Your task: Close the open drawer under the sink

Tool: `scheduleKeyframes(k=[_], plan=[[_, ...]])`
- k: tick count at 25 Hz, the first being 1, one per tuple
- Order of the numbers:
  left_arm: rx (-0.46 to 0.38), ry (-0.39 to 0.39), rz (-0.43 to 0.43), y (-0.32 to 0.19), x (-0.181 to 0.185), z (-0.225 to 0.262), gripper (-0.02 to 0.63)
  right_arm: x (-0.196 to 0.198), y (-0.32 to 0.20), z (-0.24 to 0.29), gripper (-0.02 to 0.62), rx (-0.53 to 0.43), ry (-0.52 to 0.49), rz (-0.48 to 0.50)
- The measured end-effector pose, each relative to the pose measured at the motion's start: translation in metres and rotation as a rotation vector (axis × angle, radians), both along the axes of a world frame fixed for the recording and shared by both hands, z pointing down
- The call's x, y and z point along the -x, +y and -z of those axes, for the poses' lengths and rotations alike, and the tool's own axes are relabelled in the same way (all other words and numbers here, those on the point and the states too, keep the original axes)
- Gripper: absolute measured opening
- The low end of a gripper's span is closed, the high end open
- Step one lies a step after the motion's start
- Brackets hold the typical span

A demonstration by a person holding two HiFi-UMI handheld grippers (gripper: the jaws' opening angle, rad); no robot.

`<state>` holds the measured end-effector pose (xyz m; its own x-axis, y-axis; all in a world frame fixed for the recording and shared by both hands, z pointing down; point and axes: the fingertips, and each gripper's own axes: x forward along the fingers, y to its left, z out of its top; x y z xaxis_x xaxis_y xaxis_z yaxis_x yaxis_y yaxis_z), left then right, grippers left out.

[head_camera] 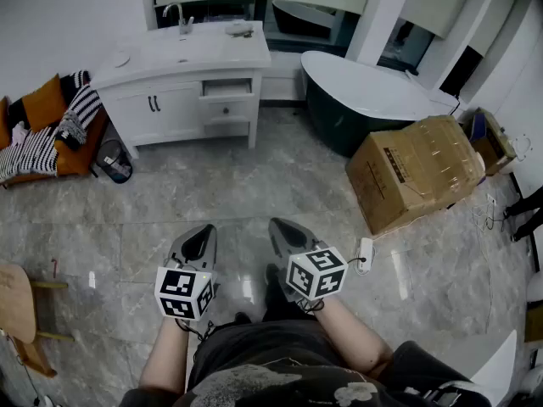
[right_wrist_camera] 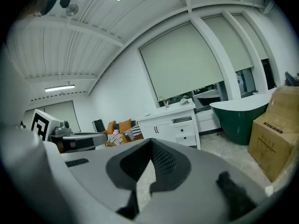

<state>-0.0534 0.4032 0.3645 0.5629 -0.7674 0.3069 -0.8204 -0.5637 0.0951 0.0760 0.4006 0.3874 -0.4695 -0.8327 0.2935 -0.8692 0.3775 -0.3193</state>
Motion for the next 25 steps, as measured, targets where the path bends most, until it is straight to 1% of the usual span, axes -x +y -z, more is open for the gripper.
scheduleKeyframes(k=[14,18,22,25], plan=[[0.010,0.007,0.033,0.001,0.016,-0.006,0.014,0.020,0.000,-0.001,0.020,-0.002,0.015,0.031],[0.020,0.020,0.071,0.000,0.030,-0.011,0.014,0.019,-0.002,-0.004,0.020,-0.010,-0.018,-0.004],[0.023,0.044,0.113,-0.002,0.048,-0.016,0.015,0.016,-0.002,-0.014,0.020,0.003,-0.017,-0.037],[0.034,0.048,0.137,-0.010,0.054,-0.024,0.015,0.012,-0.003,-0.024,0.021,0.036,-0.077,-0.044]])
